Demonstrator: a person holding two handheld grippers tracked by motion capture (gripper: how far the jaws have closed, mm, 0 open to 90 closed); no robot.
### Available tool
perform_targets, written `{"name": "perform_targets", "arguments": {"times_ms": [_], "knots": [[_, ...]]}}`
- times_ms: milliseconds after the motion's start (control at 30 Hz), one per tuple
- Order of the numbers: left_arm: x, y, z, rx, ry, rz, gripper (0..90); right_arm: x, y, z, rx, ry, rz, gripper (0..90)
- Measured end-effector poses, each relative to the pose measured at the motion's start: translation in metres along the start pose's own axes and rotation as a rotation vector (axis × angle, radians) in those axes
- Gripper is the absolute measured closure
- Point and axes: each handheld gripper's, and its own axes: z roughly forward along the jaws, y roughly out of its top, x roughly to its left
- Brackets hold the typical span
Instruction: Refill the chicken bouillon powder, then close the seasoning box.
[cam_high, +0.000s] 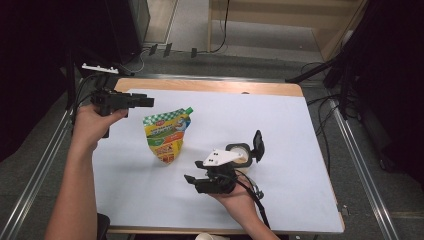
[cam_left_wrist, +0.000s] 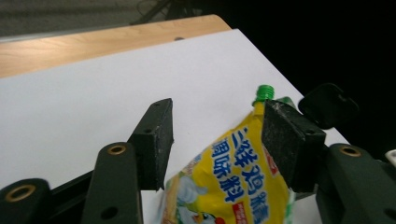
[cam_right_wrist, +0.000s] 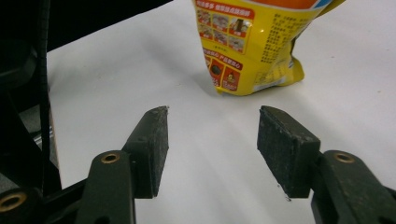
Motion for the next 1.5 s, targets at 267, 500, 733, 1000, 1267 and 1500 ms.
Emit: {"name": "perform_targets", "arguments": {"times_ms": [267,500,733,1000,1267,1500], "knots": [[0.011,-0.005,0.003,0.0,-0.002,-0.019,43.5,-0.01,0.007,-0.015,-0.002,-0.001,0.028,47.6],[0.021,-0.012,0.007,-0.009,0.028,-0.046,46.5,-0.021,0.012,-0.029,-0.021,-0.016,0.042,50.1],[0.028,-0.017,0.014,0.004,0.024,-0.055,44.5,-0.029,0.019,-0.048,-0.03,-0.045,0.049,52.5],[0.035,-0.024,0.027,0.047,0.019,-0.065,43.7,-0.039,0.023,-0.063,-0.033,-0.045,0.067,58.4],[0.039,-0.026,0.026,0.03,0.023,-0.068,43.2,-0.054,0.024,-0.081,-0.04,-0.038,0.116,72.2],[0.039,-0.028,0.03,0.053,0.014,-0.053,43.3,-0.066,0.027,-0.099,-0.019,-0.058,0.121,86.4]]}}
